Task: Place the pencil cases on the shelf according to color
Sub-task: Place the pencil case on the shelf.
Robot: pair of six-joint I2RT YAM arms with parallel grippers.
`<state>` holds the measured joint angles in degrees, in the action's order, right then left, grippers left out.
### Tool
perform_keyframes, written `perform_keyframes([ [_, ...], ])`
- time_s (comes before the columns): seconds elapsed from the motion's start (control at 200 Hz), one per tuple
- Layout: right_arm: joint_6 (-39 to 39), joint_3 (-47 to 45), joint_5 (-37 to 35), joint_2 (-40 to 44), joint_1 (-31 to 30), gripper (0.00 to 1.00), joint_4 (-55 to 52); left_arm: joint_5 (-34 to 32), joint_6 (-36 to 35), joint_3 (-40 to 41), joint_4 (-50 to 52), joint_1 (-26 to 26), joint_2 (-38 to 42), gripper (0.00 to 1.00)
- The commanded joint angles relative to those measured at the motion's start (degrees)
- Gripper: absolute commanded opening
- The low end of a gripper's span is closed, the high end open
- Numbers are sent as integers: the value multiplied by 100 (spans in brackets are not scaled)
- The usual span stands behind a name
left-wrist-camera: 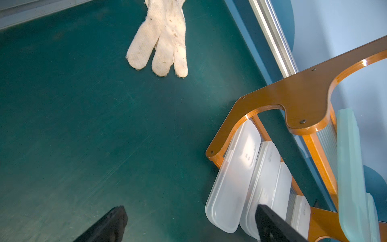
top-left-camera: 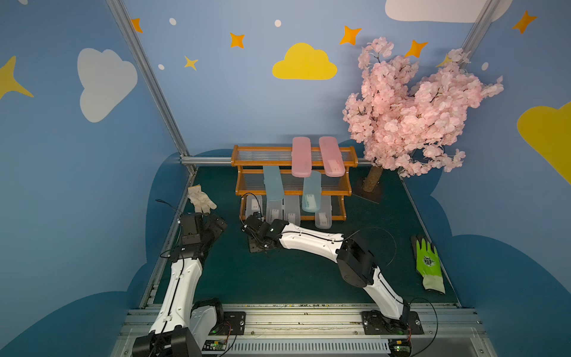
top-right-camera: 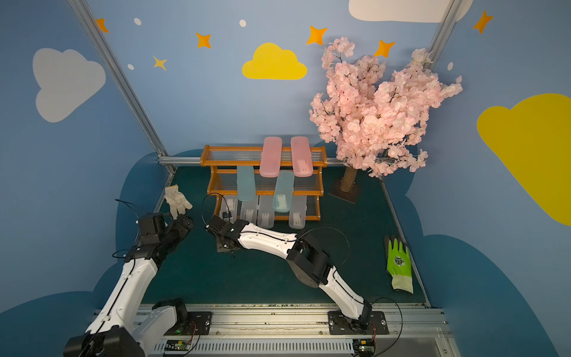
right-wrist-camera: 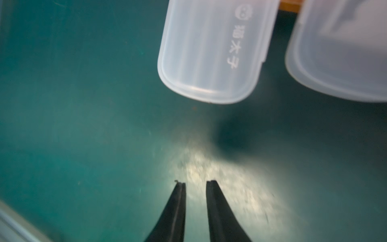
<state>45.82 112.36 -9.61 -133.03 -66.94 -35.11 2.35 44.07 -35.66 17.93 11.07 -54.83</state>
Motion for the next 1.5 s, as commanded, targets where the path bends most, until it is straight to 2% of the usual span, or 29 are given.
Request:
perform_keyframes([
  [0.0, -144, 421, 3, -416, 80, 22, 514, -129, -127, 36, 41, -26, 93, 100],
  [0.085, -173, 667, -86, -674, 141, 23, 673, -136, -151, 9, 58, -26, 95, 100],
  [0.22, -675, 796, -147, -828, 272, 23, 1242, -131, -162, 0, 45, -34, 86, 100],
  [0.37, -1022, 1128, -231, -912, 400, 27, 1261, -94, -154, 6, 0, -39, 17, 100],
  [0.541, -874, 1138, 137, -943, 548, 34, 1309, -78, -162, -19, 14, -46, -28, 100],
  [0.621, -795, 977, 227, -792, 490, 42, 1362, -109, -200, -105, 111, -68, -1, 100],
  [0.876, -988, 209, -211, 195, 135, 88, 971, -239, -417, -44, 113, -146, 127, 100],
  [0.991, -1014, -410, -730, 819, -39, 98, 808, -248, -600, 10, -6, -200, 104, 100],
  [1.081, -1059, -1000, -1362, 1324, -173, 99, 665, -325, -791, 53, -133, -277, 54, 100],
  [1.171, -908, -1473, -2363, 1750, -285, 99, 202, -469, -999, 87, -249, -379, 17, 100],
  [1.277, -1167, -2146, -3202, 2269, -332, 99, -192, -757, -1189, 66, -242, -559, 114, 100],
  [1.402, -380, -2848, -4462, 2870, -302, 99, -1435, -1266, -1511, 251, -556, -812, 365, 100],
  [1.492, -232, -3406, -4758, 3434, -187, 99, -1877, -1863, -1748, 502, -950, -963, 574, 100],
])
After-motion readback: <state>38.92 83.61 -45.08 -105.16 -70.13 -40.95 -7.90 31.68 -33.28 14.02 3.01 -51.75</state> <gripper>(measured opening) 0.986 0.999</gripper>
